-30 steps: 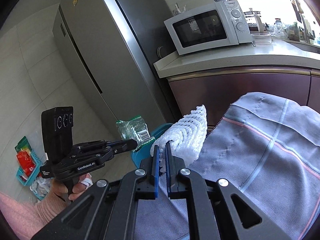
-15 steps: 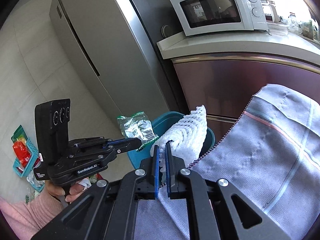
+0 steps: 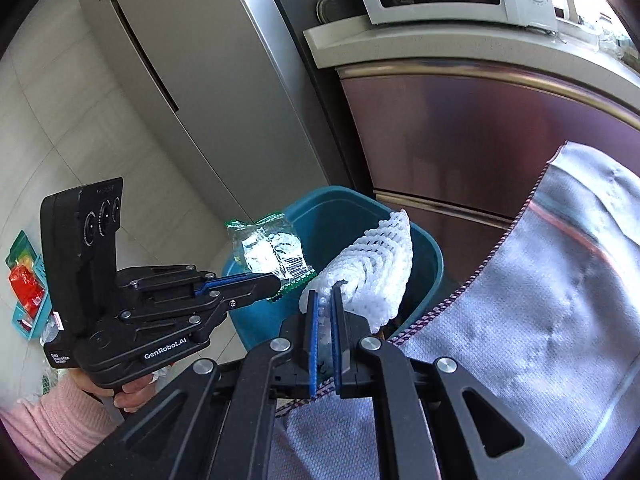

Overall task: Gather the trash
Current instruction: 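Lift the green packet and foam net and carry both toward the teal bin, then lower the packet and foam net into the teal bin and open both tools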

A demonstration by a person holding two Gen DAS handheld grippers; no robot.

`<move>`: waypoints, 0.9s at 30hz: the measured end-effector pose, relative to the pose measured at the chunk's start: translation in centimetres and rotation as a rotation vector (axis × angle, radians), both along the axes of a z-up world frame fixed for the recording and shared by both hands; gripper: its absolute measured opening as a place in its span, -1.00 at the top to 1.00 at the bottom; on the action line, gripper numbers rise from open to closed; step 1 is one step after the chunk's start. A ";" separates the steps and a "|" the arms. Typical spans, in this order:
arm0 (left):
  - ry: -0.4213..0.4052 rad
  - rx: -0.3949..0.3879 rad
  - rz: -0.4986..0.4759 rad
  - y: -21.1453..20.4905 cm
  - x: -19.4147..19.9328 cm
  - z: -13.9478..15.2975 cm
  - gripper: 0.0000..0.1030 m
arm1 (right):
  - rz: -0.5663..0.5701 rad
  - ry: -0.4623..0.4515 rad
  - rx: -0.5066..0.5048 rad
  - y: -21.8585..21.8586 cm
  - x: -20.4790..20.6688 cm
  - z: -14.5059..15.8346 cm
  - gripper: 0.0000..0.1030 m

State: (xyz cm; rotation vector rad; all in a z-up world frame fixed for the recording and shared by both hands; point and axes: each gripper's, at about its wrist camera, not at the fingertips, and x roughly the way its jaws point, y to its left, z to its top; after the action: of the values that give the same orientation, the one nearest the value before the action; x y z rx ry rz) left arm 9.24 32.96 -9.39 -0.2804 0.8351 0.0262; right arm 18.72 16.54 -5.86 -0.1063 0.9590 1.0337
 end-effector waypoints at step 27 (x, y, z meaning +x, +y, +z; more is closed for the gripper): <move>0.040 -0.013 -0.001 -1.0 2.4 -2.9 0.62 | -0.054 0.057 -0.021 0.6 1.8 -1.8 0.60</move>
State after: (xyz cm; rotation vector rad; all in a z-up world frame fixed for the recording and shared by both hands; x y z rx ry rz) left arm 11.64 32.00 -12.24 -0.2928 0.8753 0.0258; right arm 20.56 17.18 -7.66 -0.0682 1.0192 0.9812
